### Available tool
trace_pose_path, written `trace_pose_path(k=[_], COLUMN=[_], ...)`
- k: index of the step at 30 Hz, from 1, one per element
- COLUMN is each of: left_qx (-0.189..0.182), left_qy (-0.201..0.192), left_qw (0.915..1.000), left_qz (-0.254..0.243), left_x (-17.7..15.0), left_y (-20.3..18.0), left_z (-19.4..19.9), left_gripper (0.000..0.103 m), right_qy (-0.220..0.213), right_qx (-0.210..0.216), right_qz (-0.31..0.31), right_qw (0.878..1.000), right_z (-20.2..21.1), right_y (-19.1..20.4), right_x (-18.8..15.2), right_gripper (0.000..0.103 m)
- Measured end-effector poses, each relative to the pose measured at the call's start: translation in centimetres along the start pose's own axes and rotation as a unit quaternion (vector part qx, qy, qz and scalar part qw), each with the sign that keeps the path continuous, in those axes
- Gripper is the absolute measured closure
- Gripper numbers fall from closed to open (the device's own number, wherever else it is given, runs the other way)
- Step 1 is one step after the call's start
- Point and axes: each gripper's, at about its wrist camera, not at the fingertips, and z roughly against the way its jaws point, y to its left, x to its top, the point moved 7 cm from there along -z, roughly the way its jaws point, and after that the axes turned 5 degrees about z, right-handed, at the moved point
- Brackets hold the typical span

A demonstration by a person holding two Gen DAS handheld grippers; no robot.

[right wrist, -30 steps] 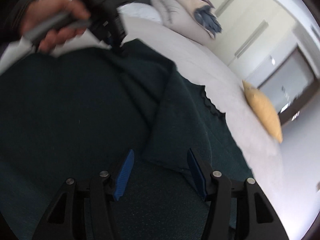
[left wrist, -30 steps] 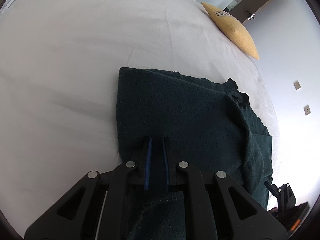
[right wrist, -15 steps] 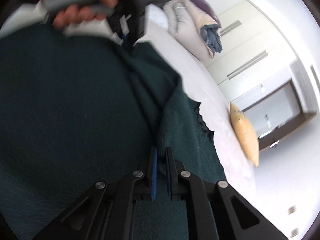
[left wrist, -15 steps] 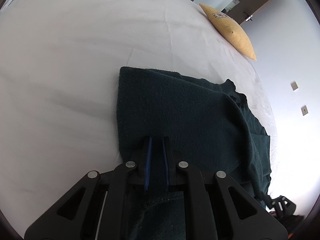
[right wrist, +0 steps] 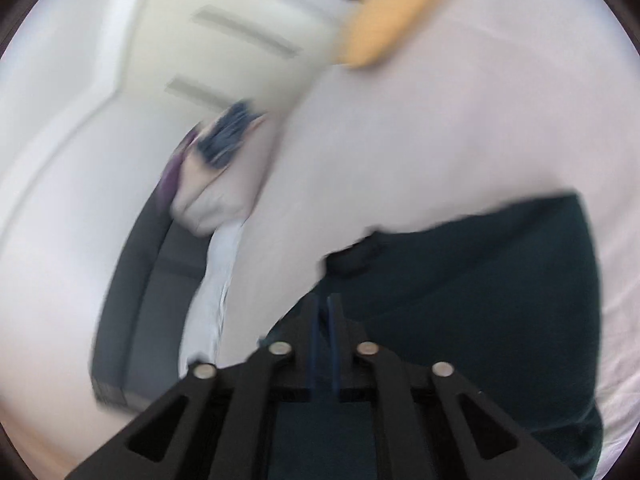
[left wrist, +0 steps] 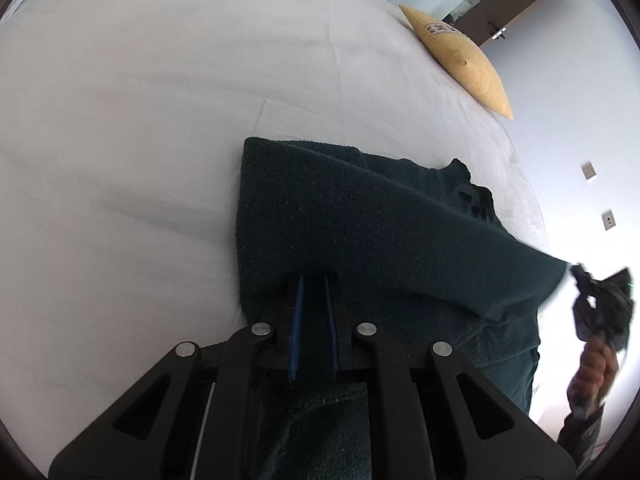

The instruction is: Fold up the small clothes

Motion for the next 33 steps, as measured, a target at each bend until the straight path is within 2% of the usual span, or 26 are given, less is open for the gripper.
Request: trace_pose_path(k=[2, 3, 4, 5, 7, 8, 9, 10, 12, 15, 18, 20, 21, 22, 23, 25, 27, 30, 32, 33], left_qx=[0.008, 0.012, 0.015, 0.017, 0.018, 0.018, 0.018, 0.021, 0.028, 0.033, 0.034, 0.034, 0.035, 0.036, 0.037, 0.033, 0.028, 0.023, 0.023, 0.025], left_qy=[0.0, 0.0, 0.001, 0.002, 0.003, 0.004, 0.003, 0.001, -0.001, -0.001, -0.001, -0.003, -0.004, -0.004, -0.004, -0.003, -0.001, 0.004, 0.009, 0.011], left_qw=[1.0, 0.9999, 0.9998, 0.9997, 0.9996, 0.9997, 0.9997, 0.9996, 0.9993, 0.999, 0.9989, 0.9989, 0.9988, 0.9986, 0.9985, 0.9987, 0.9988, 0.9987, 0.9982, 0.998], left_qz=[-0.004, -0.008, -0.012, -0.016, -0.02, -0.018, -0.015, -0.017, -0.024, -0.031, -0.032, -0.032, -0.035, -0.038, -0.039, -0.039, -0.039, -0.045, -0.054, -0.057], left_x=[0.1, 0.2, 0.3, 0.3, 0.6, 0.7, 0.7, 0.6, 0.3, -0.2, -0.2, -0.3, -0.4, -0.4, -0.4, -0.4, -0.3, -0.3, -0.2, -0.2], left_y=[-0.1, -0.4, -0.5, -0.6, -0.5, -0.5, -0.5, -0.6, -0.8, -1.1, -1.0, -1.0, -1.0, -1.0, -1.0, -0.9, -0.7, -0.5, -0.5, -0.6], left_z=[0.0, -0.1, -0.1, -0.1, -0.2, -0.2, -0.1, -0.1, 0.0, 0.0, 0.0, 0.0, 0.0, 0.0, -0.1, 0.0, 0.1, 0.1, 0.1, 0.0], left_gripper=[0.093, 0.093, 0.093, 0.093, 0.093, 0.093, 0.093, 0.093, 0.093, 0.093, 0.093, 0.093, 0.093, 0.093, 0.093, 0.093, 0.093, 0.093, 0.093, 0.093], right_qy=[0.003, 0.015, 0.017, 0.01, 0.028, 0.044, 0.051, 0.056, 0.076, 0.1, 0.102, 0.099, 0.098, 0.103, 0.107, 0.094, 0.064, 0.019, 0.008, 0.008], right_qx=[-0.032, -0.081, -0.109, -0.097, -0.075, -0.068, -0.066, -0.068, -0.084, -0.069, -0.072, -0.068, -0.07, -0.07, -0.071, -0.077, -0.064, 0.004, 0.014, 0.001], right_qz=[-0.107, -0.143, -0.14, -0.11, -0.027, 0.013, 0.038, 0.063, 0.079, 0.021, 0.03, 0.003, -0.004, 0.0, 0.011, 0.046, 0.08, 0.059, 0.051, 0.045], right_qw=[0.994, 0.986, 0.984, 0.989, 0.996, 0.997, 0.996, 0.994, 0.99, 0.992, 0.992, 0.993, 0.993, 0.992, 0.992, 0.991, 0.993, 0.998, 0.999, 0.999], right_z=[-0.6, -0.8, -0.6, -0.6, -1.0, -1.4, -1.7, -2.2, -3.5, -5.5, -7.3, -8.5, -8.8, -9.4, -9.6, -8.7, -7.0, -3.7, -2.8, -2.9], right_y=[-5.9, -8.6, -9.5, -8.6, -5.5, -3.6, -2.5, -1.4, -0.8, -1.5, -0.8, -1.8, -2.1, -2.4, -2.0, -0.5, 2.0, 5.0, 5.3, 4.4], right_x=[0.8, 0.3, -0.2, -0.6, -2.3, -3.5, -4.2, -4.8, -5.6, -6.1, -5.8, -5.0, -4.9, -5.0, -5.1, -5.0, -5.0, -5.8, -6.6, -7.0], right_gripper=[0.097, 0.097, 0.097, 0.094, 0.07, 0.049, 0.037, 0.035, 0.035, 0.035, 0.036, 0.046, 0.063, 0.088, 0.093, 0.094, 0.094, 0.094, 0.094, 0.094])
